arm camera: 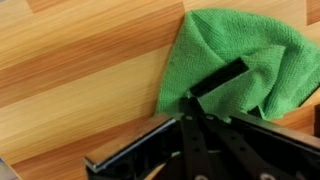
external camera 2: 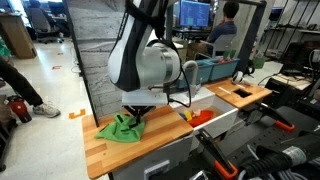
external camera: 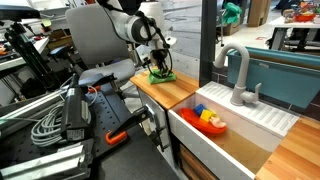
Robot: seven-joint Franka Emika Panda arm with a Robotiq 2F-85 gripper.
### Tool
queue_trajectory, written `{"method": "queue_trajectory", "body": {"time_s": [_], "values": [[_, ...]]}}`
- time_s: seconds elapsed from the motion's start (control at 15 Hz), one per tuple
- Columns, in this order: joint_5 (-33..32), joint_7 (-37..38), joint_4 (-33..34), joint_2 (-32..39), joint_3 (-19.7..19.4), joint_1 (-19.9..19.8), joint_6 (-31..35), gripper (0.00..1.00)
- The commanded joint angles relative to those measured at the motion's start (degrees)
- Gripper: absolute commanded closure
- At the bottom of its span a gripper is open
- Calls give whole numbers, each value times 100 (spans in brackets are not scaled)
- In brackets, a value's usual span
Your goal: Move the cloth to the right on the counter
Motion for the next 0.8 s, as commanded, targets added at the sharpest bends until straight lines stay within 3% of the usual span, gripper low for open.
{"method": "queue_trajectory", "body": {"time_s": [0.0,0.73], "values": [[-10,2,-24,-119,-16,57,-188,100],[-143,-558,-1144,-1313,267,-108,-659,100]]}}
